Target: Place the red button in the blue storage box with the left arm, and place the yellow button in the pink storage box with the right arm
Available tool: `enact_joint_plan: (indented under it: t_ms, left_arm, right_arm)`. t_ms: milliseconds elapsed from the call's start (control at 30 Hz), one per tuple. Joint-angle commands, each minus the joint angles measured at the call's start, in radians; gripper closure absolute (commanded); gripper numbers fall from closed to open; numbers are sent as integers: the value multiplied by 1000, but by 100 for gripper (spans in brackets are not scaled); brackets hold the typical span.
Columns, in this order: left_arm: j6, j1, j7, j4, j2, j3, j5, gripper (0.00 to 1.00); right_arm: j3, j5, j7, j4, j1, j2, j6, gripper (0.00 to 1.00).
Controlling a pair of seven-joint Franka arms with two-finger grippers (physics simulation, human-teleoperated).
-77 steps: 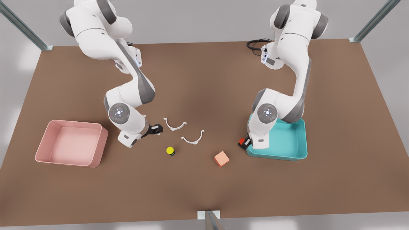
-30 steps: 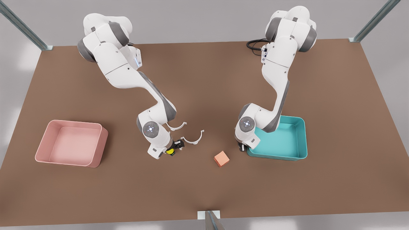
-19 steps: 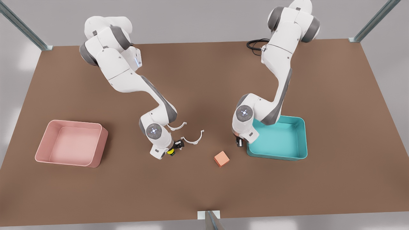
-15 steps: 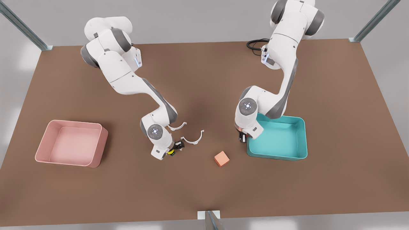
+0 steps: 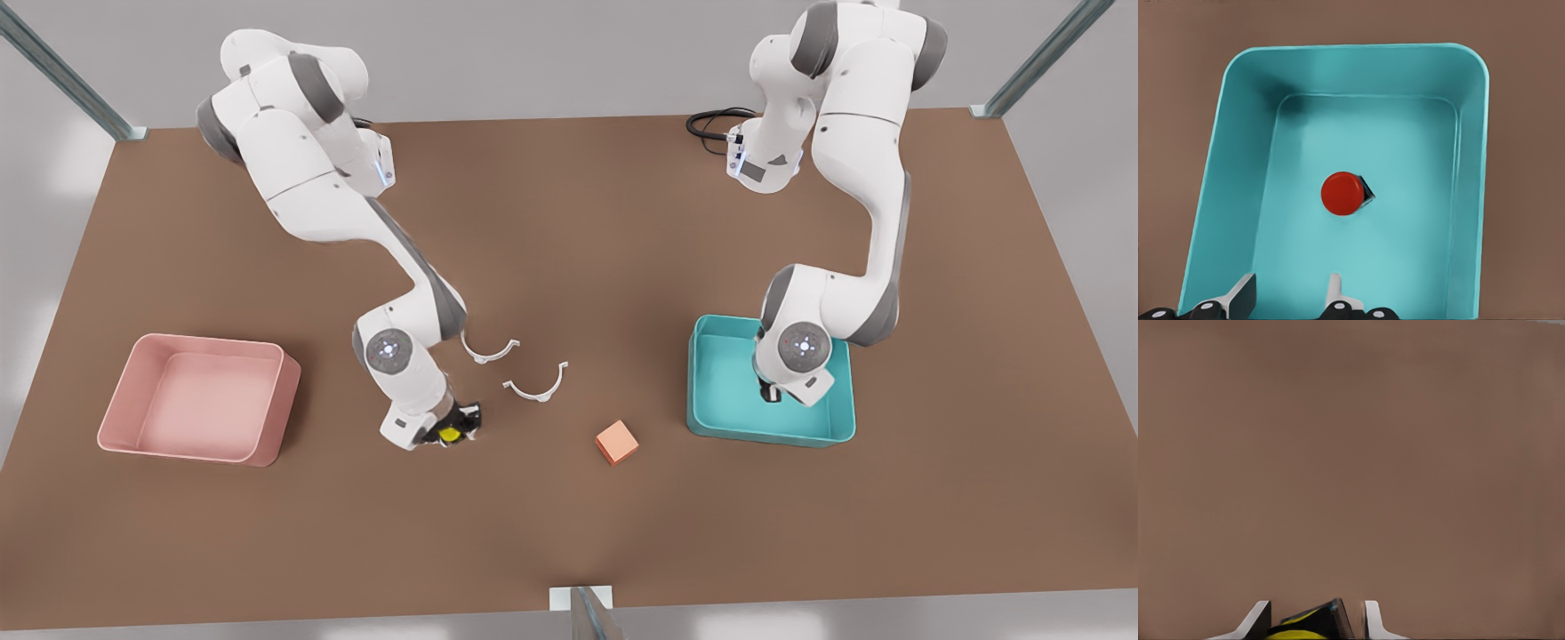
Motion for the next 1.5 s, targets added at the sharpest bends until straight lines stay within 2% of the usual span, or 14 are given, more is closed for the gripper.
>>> enact_joint_plan:
  t_ms: [0,67,200,400,533,600,867,1000,1033,1067,1200,1267,1400,1467]
  left_arm:
    - [-12,-1,268,-2,-1,1,-6,1]
    - [-17,-4,267,-2,-2,-1,-6,0]
    - [-89,-4,377,44,-40,-2,-3,0]
    - [-431,41,1381,333,-175,2,-31,0]
    - [-456,121,1898,334,-319,-18,-80,0]
    - [-471,168,1955,337,-379,-62,-79,0]
    - [-509,168,1954,348,-392,-71,-79,0]
    - [-512,168,1955,348,-387,-70,-79,0]
    - [-511,164,1955,348,-384,-68,-80,0]
    - [-511,164,1957,347,-386,-68,-80,0]
    - [-512,168,1954,347,-387,-64,-80,0]
    - [-512,168,1954,347,-389,-62,-80,0]
    - [-511,168,1957,347,-387,-62,-79,0]
    - [-511,168,1955,347,-387,-62,-79,0]
  right_arm:
    - [15,-2,-11,0,-40,-28,-93,52]
    - [64,-2,-27,0,-157,-79,-131,52]
    - [64,-4,-89,-1,-284,-135,-203,52]
    - [64,-7,-228,-84,-478,-246,-338,52]
    - [65,-5,-283,-225,-548,-319,-324,56]
    - [65,-5,-327,-287,-588,-319,-251,56]
    - [55,-5,-436,-305,-691,-263,-192,54]
    - [53,-7,-442,-305,-722,-237,-180,48]
    - [53,-5,-441,-303,-723,-235,-180,30]
    - [53,-5,-436,-294,-723,-235,-169,0]
    - [55,-5,-435,-241,-720,-235,-155,0]
    - [67,-1,-432,-130,-703,-237,-215,0]
    - [87,3,-278,215,-551,-250,-658,0]
    - [187,1,-76,306,-505,-272,-832,0]
